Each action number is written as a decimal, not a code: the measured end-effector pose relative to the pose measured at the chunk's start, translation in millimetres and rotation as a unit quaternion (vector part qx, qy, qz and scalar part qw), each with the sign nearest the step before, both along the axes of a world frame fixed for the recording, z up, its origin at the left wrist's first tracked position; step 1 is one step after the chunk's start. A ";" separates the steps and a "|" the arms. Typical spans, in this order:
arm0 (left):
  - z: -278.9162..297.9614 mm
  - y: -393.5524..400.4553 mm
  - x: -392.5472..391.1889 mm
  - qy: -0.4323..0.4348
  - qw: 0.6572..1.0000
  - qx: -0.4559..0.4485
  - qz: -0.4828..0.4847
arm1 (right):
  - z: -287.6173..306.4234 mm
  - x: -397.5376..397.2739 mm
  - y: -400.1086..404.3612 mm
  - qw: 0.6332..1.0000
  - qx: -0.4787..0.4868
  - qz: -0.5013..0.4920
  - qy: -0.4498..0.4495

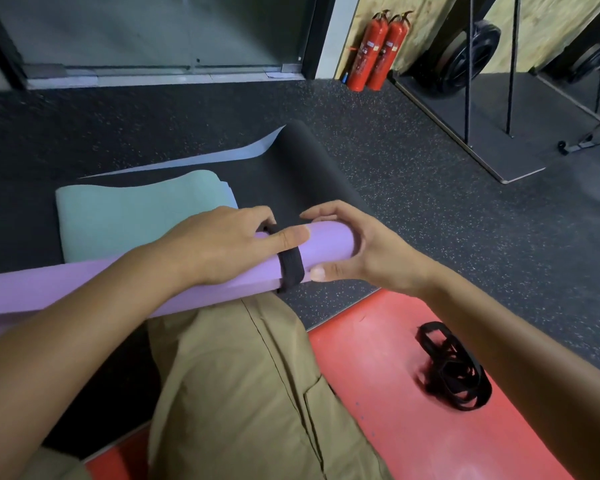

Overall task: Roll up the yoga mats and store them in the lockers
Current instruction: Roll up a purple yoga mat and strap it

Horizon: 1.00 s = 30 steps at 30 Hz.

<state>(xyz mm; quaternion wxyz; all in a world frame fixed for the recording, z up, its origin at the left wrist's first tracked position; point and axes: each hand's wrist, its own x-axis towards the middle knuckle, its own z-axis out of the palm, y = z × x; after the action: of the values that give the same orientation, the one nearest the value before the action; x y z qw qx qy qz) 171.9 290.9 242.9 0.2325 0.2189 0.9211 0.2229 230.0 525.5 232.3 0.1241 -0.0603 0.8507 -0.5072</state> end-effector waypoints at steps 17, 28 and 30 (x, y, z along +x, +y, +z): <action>12.4 -60.1 30.8 0.093 0.990 -0.100 -0.037 | -1.5 -6.4 -10.2 0.984 -0.144 -0.104 0.001; 33.9 -99.7 9.9 0.164 0.981 -0.089 0.051 | 24.2 -29.9 -44.8 0.981 -0.157 -0.092 0.074; 39.8 -124.3 4.1 0.179 0.975 -0.106 0.082 | 25.0 -35.0 -59.0 0.981 -0.158 -0.088 0.073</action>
<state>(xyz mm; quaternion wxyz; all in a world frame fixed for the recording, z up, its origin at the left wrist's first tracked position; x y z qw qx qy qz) 176.0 166.6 282.7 0.0670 0.1532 0.9809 0.0993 195.0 466.6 257.3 0.0053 -0.0409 0.7689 -0.6380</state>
